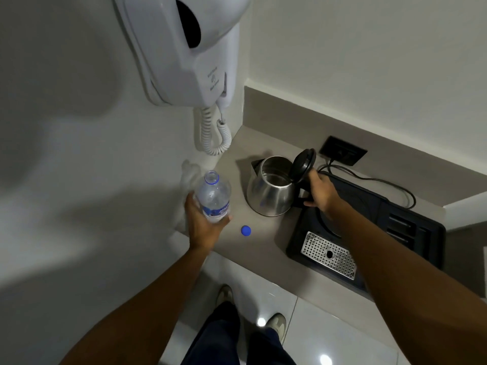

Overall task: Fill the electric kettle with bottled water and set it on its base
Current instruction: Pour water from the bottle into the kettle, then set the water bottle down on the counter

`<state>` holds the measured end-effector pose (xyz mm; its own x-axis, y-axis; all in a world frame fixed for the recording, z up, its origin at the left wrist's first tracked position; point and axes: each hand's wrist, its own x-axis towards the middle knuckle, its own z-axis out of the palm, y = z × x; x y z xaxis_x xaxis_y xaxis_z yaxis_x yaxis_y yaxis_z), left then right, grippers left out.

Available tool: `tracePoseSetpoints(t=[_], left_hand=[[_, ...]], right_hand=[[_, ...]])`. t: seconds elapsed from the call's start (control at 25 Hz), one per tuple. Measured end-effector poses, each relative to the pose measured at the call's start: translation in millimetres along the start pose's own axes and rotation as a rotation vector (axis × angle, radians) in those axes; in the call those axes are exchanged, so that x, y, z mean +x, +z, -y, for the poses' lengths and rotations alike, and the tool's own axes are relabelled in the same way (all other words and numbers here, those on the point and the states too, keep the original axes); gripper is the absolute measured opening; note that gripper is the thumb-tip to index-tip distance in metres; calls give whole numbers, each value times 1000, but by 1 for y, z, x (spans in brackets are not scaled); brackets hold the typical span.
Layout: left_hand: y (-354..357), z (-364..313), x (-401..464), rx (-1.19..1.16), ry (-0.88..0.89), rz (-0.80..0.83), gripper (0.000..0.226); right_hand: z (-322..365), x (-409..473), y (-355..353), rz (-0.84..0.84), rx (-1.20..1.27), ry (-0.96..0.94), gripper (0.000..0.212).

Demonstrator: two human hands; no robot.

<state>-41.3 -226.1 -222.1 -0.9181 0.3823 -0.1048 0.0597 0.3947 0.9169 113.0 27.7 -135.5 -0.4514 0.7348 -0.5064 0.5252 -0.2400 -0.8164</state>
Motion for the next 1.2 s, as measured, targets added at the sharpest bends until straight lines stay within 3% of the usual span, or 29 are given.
tracePoseSetpoints(t=[0.04, 0.12, 0.24, 0.32, 0.48, 0.56, 0.6, 0.68, 0.8, 0.88, 0.96, 1.08, 1.2], left_hand=[[5, 10, -17, 66, -10, -45, 106], [18, 23, -60, 244, 72, -43, 82], [34, 22, -81, 369, 350, 189, 41], [45, 16, -62, 525, 484, 320, 48], [58, 13, -29, 932, 492, 601, 32], [55, 2, -28, 1005, 502, 695, 31], [51, -10, -31, 930, 532, 695, 32], [35, -40, -45, 569, 658, 607, 29], [-2, -93, -48, 165, 877, 212, 24], [-33, -117, -29, 170, 904, -46, 25], [-56, -133, -7, 284, 798, -164, 25], [-60, -138, 6, 453, 682, -123, 22], [-59, -131, 5, 461, 708, -64, 20]], right_hand=[[2, -2, 0, 0, 2, 3, 74], [3, -5, 1, 5, 5, 3, 68], [2, -4, 2, -7, -4, 2, 72], [2, -2, 2, -4, -13, 4, 78], [0, -1, 2, -4, -5, -6, 75], [0, -1, 2, -9, 1, 1, 76], [2, -1, 3, -8, -1, 2, 76], [2, -1, 3, -5, -2, 0, 78], [0, -1, 0, 8, -8, -3, 74], [1, -2, 0, 13, 1, -3, 71], [2, -4, 2, 6, 17, 2, 71], [3, -9, 3, -5, -7, -23, 66], [2, -12, 3, -61, -113, -81, 84]])
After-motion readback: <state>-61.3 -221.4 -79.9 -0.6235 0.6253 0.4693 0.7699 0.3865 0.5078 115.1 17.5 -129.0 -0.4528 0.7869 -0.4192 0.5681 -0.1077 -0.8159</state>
